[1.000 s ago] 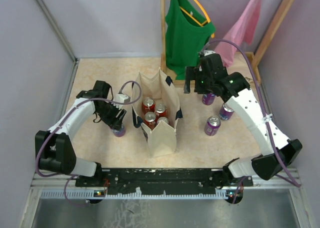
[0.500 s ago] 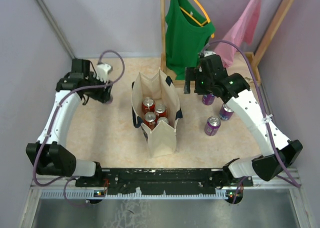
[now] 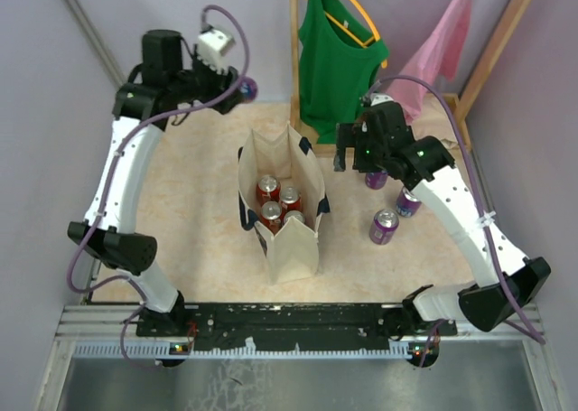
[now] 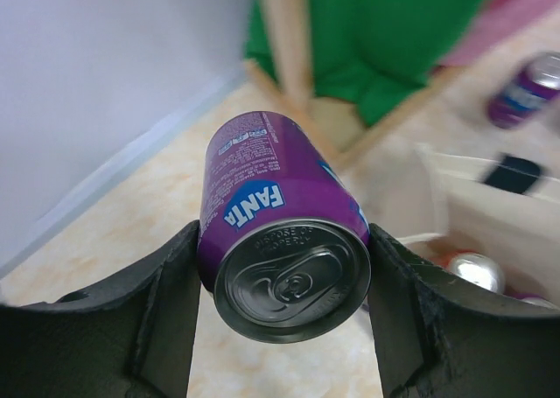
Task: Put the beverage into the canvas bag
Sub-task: Place the drink in the canvas bag.
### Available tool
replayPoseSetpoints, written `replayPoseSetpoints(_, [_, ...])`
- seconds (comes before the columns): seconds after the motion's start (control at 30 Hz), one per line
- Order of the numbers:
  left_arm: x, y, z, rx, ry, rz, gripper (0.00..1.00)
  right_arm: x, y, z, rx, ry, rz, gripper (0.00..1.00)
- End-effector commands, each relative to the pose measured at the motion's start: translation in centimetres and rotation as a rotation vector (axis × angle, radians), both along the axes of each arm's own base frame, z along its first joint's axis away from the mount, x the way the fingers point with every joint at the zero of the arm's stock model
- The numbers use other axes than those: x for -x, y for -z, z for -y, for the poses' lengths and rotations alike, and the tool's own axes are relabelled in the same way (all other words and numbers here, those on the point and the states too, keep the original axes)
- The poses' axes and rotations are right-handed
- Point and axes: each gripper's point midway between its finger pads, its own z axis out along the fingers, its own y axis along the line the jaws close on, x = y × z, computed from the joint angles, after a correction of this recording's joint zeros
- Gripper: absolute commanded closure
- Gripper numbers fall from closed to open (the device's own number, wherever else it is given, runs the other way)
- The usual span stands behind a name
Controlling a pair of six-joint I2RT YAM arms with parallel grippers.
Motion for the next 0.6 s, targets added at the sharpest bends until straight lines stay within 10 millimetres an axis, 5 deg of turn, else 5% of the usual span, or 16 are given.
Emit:
replayPoseSetpoints(0.0, [4.3,-1.8,6.8,0.041,0.234,0.030,1.00,0.2,-2.2,0.7,-0.033,0.023,0.079,0.01])
replayPoseSetpoints(0.3, [8.4,-0.7,9.3,0.058,0.374,-0.028,1.00,0.3,-1.9,0.7,-0.034,0.022,0.075,0.01])
replayPoseSetpoints(0.57, [12.2,2.4,10.9,0.019,0.500,-0.131,1.00,0.4,-1.7,0.8,-0.023,0.014,0.072,0.01])
